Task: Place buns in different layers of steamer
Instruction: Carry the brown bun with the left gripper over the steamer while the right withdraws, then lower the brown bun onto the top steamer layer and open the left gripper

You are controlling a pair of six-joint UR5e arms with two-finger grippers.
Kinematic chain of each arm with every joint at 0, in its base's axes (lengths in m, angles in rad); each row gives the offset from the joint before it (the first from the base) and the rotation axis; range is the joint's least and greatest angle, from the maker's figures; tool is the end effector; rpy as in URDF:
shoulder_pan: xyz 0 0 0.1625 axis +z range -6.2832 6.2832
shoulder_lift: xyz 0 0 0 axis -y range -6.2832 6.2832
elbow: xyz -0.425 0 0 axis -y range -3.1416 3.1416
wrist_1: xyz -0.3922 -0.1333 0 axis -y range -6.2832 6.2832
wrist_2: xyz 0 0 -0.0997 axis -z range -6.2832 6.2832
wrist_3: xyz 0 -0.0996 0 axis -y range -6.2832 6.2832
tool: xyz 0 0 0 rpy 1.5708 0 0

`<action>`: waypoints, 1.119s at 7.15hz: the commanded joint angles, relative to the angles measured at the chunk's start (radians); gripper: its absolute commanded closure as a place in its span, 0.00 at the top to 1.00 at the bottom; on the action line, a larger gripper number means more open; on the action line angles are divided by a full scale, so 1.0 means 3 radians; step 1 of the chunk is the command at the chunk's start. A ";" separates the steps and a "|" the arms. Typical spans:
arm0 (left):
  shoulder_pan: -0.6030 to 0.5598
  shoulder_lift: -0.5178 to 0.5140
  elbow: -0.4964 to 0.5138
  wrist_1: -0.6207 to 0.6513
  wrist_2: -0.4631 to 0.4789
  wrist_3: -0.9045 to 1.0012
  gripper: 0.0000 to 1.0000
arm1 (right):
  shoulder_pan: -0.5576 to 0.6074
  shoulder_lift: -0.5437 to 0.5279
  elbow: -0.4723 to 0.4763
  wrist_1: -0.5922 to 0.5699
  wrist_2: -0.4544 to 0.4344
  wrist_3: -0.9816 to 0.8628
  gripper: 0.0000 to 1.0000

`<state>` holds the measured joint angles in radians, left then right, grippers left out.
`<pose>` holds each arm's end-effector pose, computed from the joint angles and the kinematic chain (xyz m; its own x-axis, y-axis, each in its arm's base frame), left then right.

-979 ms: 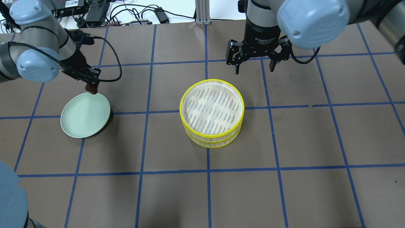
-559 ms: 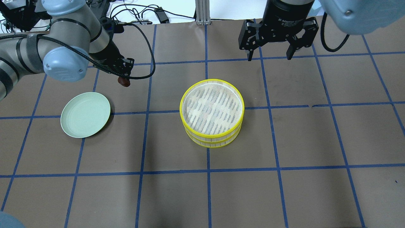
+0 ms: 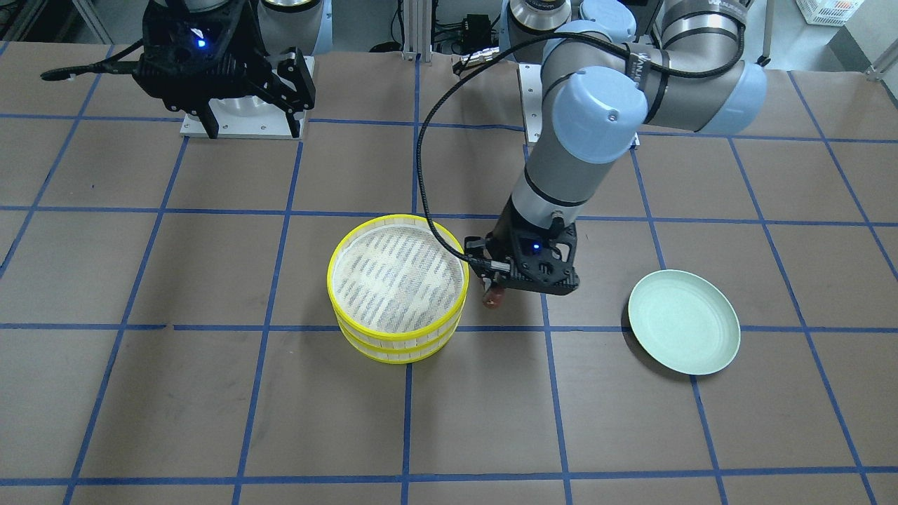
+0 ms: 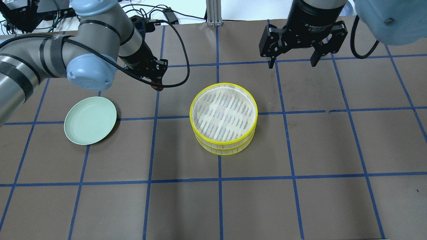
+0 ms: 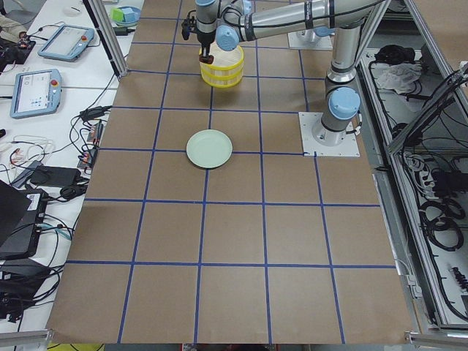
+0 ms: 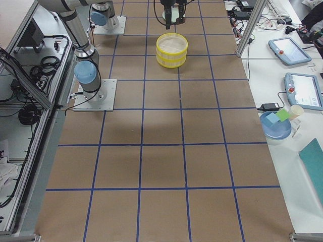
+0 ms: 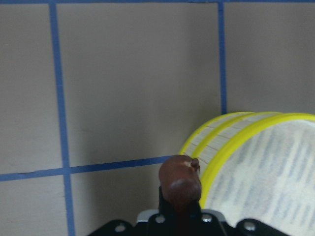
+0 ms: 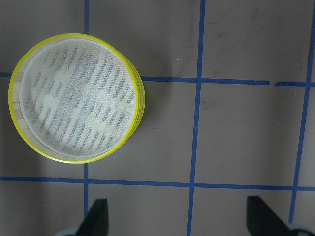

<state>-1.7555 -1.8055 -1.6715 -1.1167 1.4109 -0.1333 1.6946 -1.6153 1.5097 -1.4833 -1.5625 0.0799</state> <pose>-0.2531 -0.5426 0.3609 -0.9826 0.0683 0.1724 0.0522 0.9940 -0.0964 0.1915 -0.4524 0.5306 -0.9990 -0.0440 -0.0097 -0.0439 0.9989 -0.0174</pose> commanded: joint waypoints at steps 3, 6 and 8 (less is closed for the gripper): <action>-0.0422 -0.0076 -0.0038 0.0097 -0.0285 -0.0195 0.52 | -0.0101 -0.0051 0.0061 -0.0026 0.0013 -0.0031 1.00; -0.0422 -0.0026 -0.0027 0.0082 -0.0255 -0.0133 1.00 | -0.0101 -0.0051 0.0066 -0.0026 0.0023 -0.0026 1.00; -0.0422 -0.0010 -0.0022 0.0056 -0.0260 -0.0174 1.00 | -0.0101 -0.0056 0.0061 -0.0026 0.0023 -0.0026 1.00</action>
<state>-1.8821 -1.8108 -1.6787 -1.0962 1.3339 -0.1766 1.6644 -1.6312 1.5288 -1.4910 -1.5557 0.0721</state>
